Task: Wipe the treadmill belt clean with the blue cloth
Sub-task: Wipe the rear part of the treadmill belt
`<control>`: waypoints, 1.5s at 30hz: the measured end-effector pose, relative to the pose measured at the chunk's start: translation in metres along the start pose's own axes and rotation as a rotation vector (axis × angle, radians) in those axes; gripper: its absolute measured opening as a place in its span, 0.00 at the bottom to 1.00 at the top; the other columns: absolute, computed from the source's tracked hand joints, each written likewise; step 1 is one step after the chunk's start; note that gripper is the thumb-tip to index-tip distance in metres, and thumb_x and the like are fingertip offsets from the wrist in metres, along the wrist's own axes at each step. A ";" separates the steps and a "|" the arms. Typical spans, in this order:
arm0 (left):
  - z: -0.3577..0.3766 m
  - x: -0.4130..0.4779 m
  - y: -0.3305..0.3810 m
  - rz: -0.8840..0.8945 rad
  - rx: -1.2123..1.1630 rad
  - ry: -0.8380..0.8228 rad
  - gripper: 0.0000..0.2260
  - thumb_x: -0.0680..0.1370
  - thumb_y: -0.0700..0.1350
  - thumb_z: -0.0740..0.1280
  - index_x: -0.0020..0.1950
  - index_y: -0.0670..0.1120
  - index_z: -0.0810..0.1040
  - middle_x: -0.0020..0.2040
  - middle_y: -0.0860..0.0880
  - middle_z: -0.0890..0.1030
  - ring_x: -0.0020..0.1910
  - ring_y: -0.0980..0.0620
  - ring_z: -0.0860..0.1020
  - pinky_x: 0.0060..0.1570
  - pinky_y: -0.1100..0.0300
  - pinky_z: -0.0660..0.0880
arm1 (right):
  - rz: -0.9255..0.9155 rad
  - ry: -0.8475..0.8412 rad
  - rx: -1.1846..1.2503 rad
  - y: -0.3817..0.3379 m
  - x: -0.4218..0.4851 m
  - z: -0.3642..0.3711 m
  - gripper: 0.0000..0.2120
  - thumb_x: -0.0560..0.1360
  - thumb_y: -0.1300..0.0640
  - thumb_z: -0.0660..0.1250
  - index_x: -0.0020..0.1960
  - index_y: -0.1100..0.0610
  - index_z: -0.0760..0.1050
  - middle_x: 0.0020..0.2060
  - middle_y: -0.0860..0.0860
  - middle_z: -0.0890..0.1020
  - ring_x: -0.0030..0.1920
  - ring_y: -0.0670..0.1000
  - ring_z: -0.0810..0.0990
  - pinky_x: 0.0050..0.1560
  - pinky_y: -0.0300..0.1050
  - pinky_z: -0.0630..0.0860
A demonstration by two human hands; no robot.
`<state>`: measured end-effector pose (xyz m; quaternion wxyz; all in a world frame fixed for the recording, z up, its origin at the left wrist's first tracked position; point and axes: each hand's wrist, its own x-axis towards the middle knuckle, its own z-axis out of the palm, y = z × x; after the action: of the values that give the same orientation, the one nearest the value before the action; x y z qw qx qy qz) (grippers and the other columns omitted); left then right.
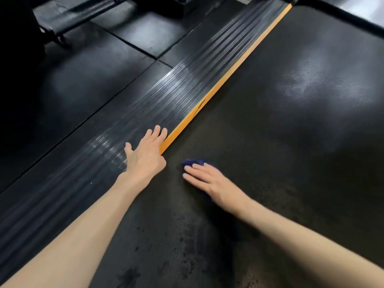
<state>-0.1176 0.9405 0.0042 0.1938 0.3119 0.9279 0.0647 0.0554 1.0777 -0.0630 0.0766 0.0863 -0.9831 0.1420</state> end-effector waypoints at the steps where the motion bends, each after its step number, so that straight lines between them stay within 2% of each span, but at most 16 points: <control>1: 0.000 0.000 0.000 0.006 0.001 -0.002 0.36 0.76 0.37 0.62 0.77 0.57 0.47 0.77 0.57 0.45 0.76 0.54 0.47 0.70 0.36 0.49 | -0.065 0.027 -0.037 0.025 0.003 -0.005 0.19 0.81 0.59 0.50 0.66 0.60 0.73 0.66 0.57 0.74 0.67 0.56 0.69 0.71 0.47 0.55; 3: -0.003 0.002 -0.003 0.009 0.002 -0.024 0.37 0.76 0.36 0.61 0.77 0.57 0.47 0.77 0.57 0.44 0.76 0.54 0.46 0.70 0.36 0.48 | 0.194 0.131 -0.031 0.075 0.018 -0.015 0.17 0.82 0.62 0.53 0.65 0.61 0.74 0.64 0.59 0.75 0.66 0.60 0.70 0.70 0.52 0.55; 7: -0.008 0.008 -0.006 0.009 -0.017 -0.117 0.37 0.77 0.36 0.62 0.77 0.58 0.44 0.77 0.57 0.41 0.76 0.54 0.44 0.70 0.38 0.47 | 1.096 0.336 0.034 0.129 0.058 -0.034 0.31 0.71 0.74 0.60 0.72 0.60 0.63 0.71 0.58 0.67 0.74 0.59 0.58 0.71 0.64 0.47; 9: -0.008 0.007 -0.006 0.022 -0.011 -0.116 0.36 0.78 0.38 0.62 0.77 0.57 0.44 0.77 0.57 0.41 0.76 0.54 0.43 0.70 0.37 0.46 | 1.218 0.382 0.025 0.110 0.084 -0.032 0.31 0.73 0.73 0.60 0.74 0.60 0.60 0.72 0.56 0.65 0.74 0.56 0.58 0.72 0.61 0.48; 16: -0.002 0.006 -0.007 0.016 -0.022 -0.075 0.36 0.78 0.38 0.62 0.77 0.57 0.44 0.77 0.57 0.41 0.76 0.54 0.43 0.70 0.37 0.45 | 0.281 0.045 0.023 0.058 0.039 -0.007 0.23 0.73 0.68 0.62 0.67 0.61 0.72 0.67 0.58 0.72 0.68 0.59 0.68 0.69 0.59 0.56; 18: -0.002 0.007 -0.007 0.021 -0.025 -0.084 0.36 0.78 0.38 0.62 0.77 0.57 0.44 0.77 0.57 0.41 0.76 0.54 0.43 0.70 0.37 0.45 | 0.426 0.089 -0.027 0.089 0.045 -0.022 0.23 0.73 0.68 0.59 0.68 0.61 0.72 0.68 0.59 0.71 0.69 0.60 0.67 0.70 0.60 0.56; 20: -0.002 0.008 -0.008 0.026 -0.022 -0.087 0.36 0.78 0.38 0.62 0.77 0.58 0.43 0.77 0.57 0.41 0.76 0.54 0.43 0.70 0.37 0.45 | 0.803 0.210 0.017 0.107 0.061 -0.031 0.27 0.72 0.72 0.59 0.71 0.62 0.67 0.70 0.59 0.68 0.72 0.60 0.64 0.72 0.58 0.54; 22: -0.004 0.006 -0.009 0.029 -0.024 -0.096 0.36 0.78 0.38 0.62 0.77 0.57 0.44 0.77 0.56 0.41 0.76 0.54 0.43 0.70 0.37 0.45 | 1.002 0.290 0.027 0.085 0.085 -0.026 0.27 0.69 0.70 0.58 0.68 0.66 0.68 0.66 0.62 0.72 0.66 0.62 0.69 0.67 0.57 0.63; 25: -0.006 0.005 -0.008 0.035 -0.031 -0.096 0.36 0.77 0.38 0.61 0.77 0.57 0.44 0.77 0.56 0.42 0.76 0.53 0.43 0.70 0.37 0.45 | 0.740 0.211 -0.039 0.009 0.096 -0.002 0.27 0.63 0.71 0.65 0.63 0.66 0.70 0.56 0.61 0.76 0.56 0.64 0.75 0.57 0.58 0.69; 29: -0.005 0.001 -0.010 0.058 0.033 -0.020 0.34 0.77 0.41 0.63 0.77 0.57 0.47 0.77 0.57 0.44 0.76 0.55 0.46 0.69 0.38 0.51 | 0.265 -0.019 -0.024 -0.059 0.035 0.018 0.32 0.68 0.72 0.64 0.72 0.62 0.65 0.71 0.58 0.68 0.71 0.59 0.66 0.70 0.59 0.55; 31: -0.005 -0.001 -0.015 0.096 0.083 -0.013 0.33 0.78 0.43 0.63 0.77 0.56 0.48 0.77 0.56 0.46 0.76 0.55 0.48 0.69 0.40 0.54 | 0.234 0.023 -0.108 -0.039 -0.004 0.000 0.26 0.70 0.68 0.57 0.69 0.62 0.70 0.68 0.58 0.72 0.67 0.61 0.71 0.66 0.63 0.63; 33: -0.007 -0.005 -0.022 0.111 0.084 0.000 0.32 0.78 0.41 0.64 0.77 0.53 0.51 0.78 0.52 0.48 0.76 0.51 0.52 0.70 0.43 0.56 | 0.473 0.092 -0.141 0.009 -0.038 -0.020 0.28 0.67 0.71 0.61 0.67 0.64 0.71 0.67 0.61 0.72 0.64 0.65 0.73 0.61 0.66 0.68; 36: -0.003 -0.018 -0.027 0.131 0.096 0.084 0.30 0.76 0.37 0.65 0.75 0.46 0.58 0.75 0.44 0.56 0.70 0.45 0.64 0.68 0.48 0.64 | 1.077 0.184 -0.072 0.069 -0.072 -0.049 0.33 0.67 0.74 0.64 0.71 0.65 0.64 0.72 0.62 0.64 0.70 0.65 0.63 0.67 0.61 0.61; 38: 0.000 -0.025 -0.025 0.126 0.116 0.048 0.31 0.75 0.36 0.65 0.75 0.45 0.57 0.75 0.43 0.56 0.68 0.44 0.65 0.65 0.50 0.67 | 1.239 0.303 -0.029 0.053 -0.048 -0.040 0.29 0.67 0.70 0.61 0.69 0.67 0.66 0.67 0.64 0.70 0.66 0.65 0.68 0.65 0.58 0.64; 41: 0.003 -0.027 -0.023 0.063 0.029 0.016 0.36 0.72 0.30 0.67 0.75 0.47 0.56 0.76 0.46 0.52 0.70 0.44 0.63 0.59 0.51 0.70 | 0.891 0.313 -0.010 -0.033 0.012 0.001 0.28 0.59 0.69 0.63 0.60 0.66 0.72 0.51 0.61 0.77 0.50 0.63 0.76 0.51 0.55 0.72; 45: 0.007 -0.031 -0.020 0.011 -0.012 0.037 0.38 0.71 0.27 0.66 0.75 0.48 0.55 0.77 0.48 0.49 0.74 0.45 0.58 0.64 0.49 0.65 | 0.309 -0.016 0.089 -0.115 0.012 0.026 0.35 0.64 0.74 0.66 0.70 0.60 0.68 0.68 0.58 0.71 0.69 0.58 0.69 0.71 0.54 0.58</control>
<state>-0.1035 0.9053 0.0033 0.1780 0.3147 0.9292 0.0771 0.0627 0.9592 -0.0550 0.0421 -0.0615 -0.9780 0.1948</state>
